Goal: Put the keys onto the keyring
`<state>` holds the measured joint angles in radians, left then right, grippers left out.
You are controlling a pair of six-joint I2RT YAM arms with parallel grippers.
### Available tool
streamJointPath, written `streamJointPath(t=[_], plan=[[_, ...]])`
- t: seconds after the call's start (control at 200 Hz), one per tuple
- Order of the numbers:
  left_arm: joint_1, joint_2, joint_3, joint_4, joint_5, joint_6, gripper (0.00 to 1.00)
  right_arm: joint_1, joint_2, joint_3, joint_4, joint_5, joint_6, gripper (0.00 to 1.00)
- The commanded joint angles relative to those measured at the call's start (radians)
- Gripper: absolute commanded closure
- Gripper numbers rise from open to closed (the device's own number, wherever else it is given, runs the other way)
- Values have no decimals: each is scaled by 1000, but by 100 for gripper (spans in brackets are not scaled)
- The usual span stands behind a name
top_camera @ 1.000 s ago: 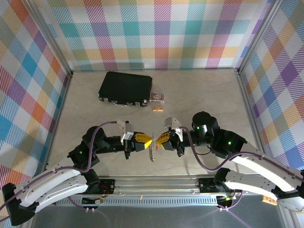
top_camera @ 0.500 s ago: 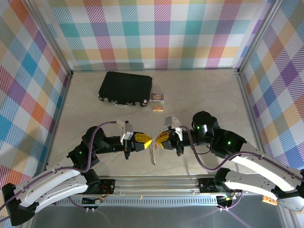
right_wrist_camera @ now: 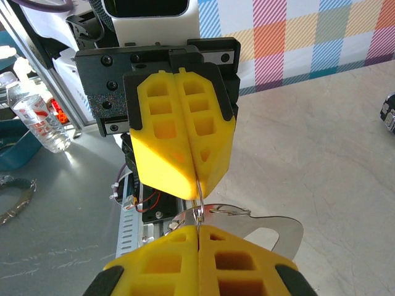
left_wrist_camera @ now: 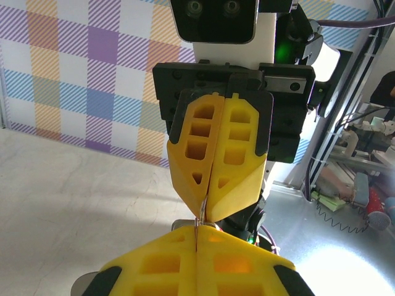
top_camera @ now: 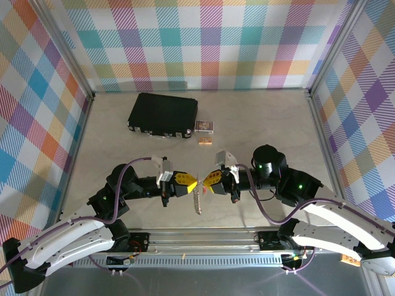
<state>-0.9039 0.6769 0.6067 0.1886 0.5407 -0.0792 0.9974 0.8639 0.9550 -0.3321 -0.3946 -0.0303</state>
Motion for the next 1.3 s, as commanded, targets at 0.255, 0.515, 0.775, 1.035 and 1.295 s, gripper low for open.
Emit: streamJointPath(t=[0.255, 0.515, 0.775, 1.035, 1.295], plan=[[-4, -10, 11, 71, 15, -5, 100, 9, 4, -2, 40, -24, 9, 100], [-4, -10, 11, 71, 16, -5, 100, 8, 9, -1, 45, -24, 12, 100], [-4, -8, 10, 72, 17, -5, 100, 8, 10, -4, 54, -14, 12, 100], [-4, -7, 11, 74, 20, -5, 100, 8, 18, -1, 63, -12, 10, 100], [-4, -7, 10, 74, 19, -5, 100, 8, 19, -1, 73, -16, 10, 100]])
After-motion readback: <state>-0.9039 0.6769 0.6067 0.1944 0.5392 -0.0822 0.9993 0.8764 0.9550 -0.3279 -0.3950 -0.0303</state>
